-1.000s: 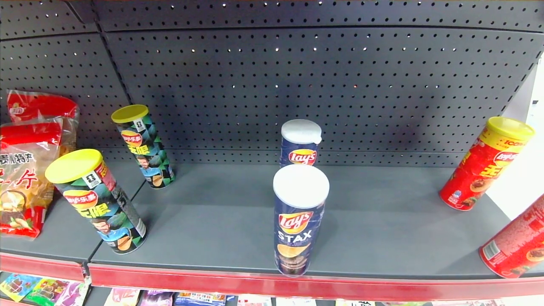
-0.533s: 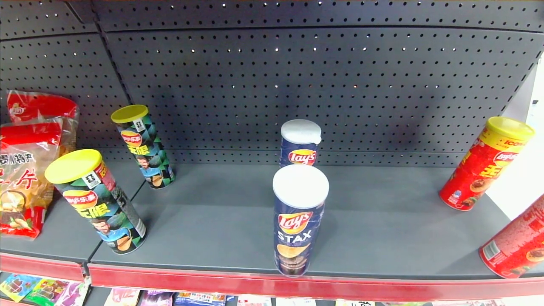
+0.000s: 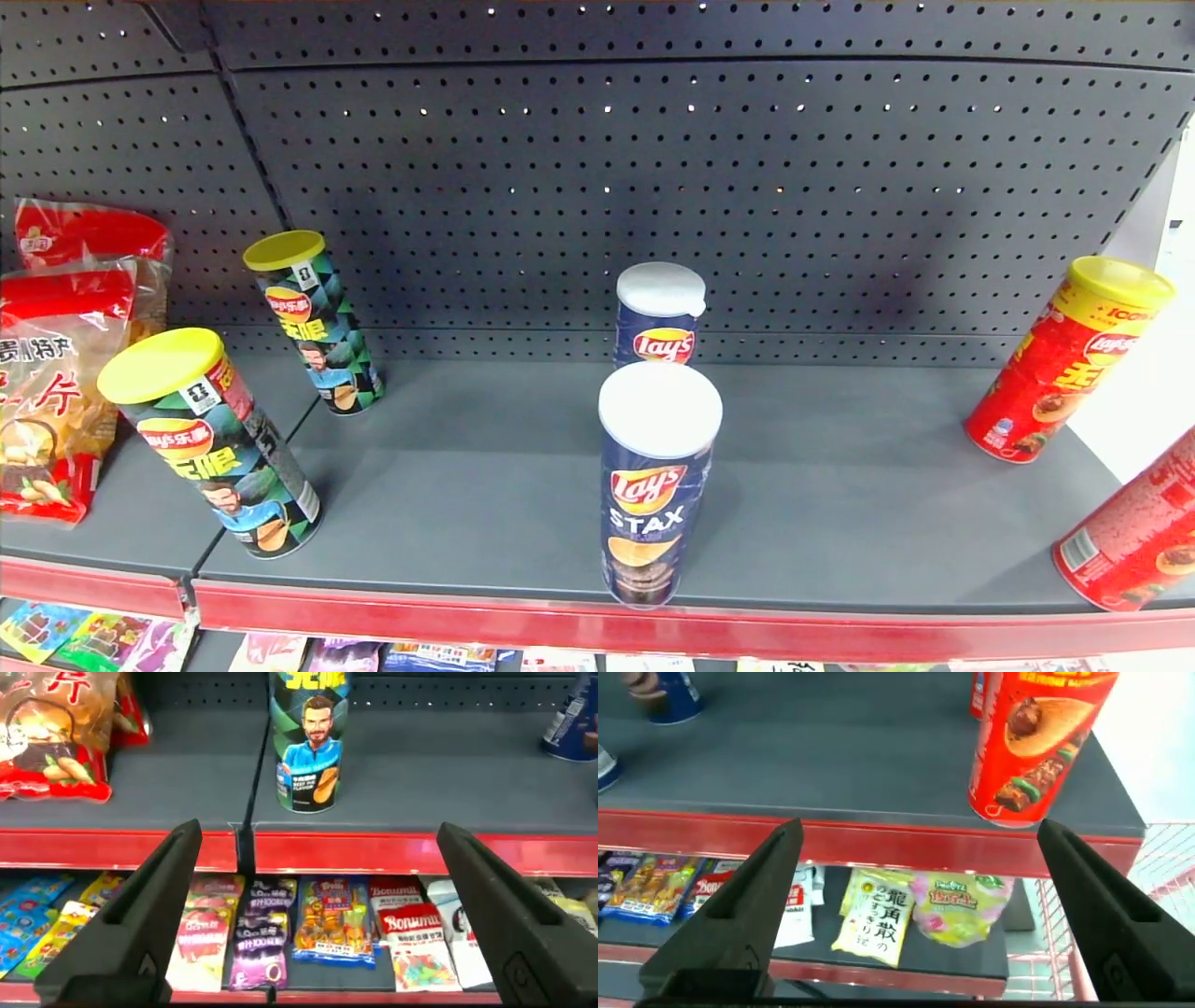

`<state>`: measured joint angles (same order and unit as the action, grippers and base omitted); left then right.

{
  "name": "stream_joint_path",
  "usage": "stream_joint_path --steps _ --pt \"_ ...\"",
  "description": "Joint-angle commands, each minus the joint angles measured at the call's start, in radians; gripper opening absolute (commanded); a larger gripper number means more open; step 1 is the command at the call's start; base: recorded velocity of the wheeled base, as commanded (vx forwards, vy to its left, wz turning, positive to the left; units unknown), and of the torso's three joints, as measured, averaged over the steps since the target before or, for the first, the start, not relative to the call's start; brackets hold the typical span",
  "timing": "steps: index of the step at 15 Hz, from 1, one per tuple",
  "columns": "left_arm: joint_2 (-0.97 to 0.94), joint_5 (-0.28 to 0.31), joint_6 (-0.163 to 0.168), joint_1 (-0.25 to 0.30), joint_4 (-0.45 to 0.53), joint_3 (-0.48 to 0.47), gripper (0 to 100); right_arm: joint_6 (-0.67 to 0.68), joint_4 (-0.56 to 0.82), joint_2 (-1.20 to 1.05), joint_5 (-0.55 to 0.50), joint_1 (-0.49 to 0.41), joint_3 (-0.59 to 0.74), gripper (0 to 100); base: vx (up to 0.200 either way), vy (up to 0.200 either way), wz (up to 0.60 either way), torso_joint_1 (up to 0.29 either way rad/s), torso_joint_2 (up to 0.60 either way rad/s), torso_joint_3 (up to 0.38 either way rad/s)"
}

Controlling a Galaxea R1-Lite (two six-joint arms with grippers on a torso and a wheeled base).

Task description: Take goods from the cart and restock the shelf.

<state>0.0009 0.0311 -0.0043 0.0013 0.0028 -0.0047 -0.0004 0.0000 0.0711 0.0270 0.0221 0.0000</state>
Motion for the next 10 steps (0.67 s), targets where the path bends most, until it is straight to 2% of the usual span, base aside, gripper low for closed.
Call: stream_joint_path --steps 1,4,10 --pt "-0.001 -0.013 -0.002 0.000 0.000 0.003 100 0.002 0.000 -0.070 -0.001 -0.022 0.000 100 0.000 0.000 0.00 0.000 0.00 0.000" --pt "-0.001 -0.030 -0.002 0.000 0.000 0.003 100 0.003 0.002 -0.071 -0.055 -0.024 0.000 100 0.000 0.000 0.00 0.000 0.00 0.000" --pt "-0.001 -0.030 -0.002 0.000 0.000 0.003 100 0.002 0.002 -0.071 -0.055 -0.024 0.000 100 0.000 0.000 0.00 0.000 0.00 0.000"
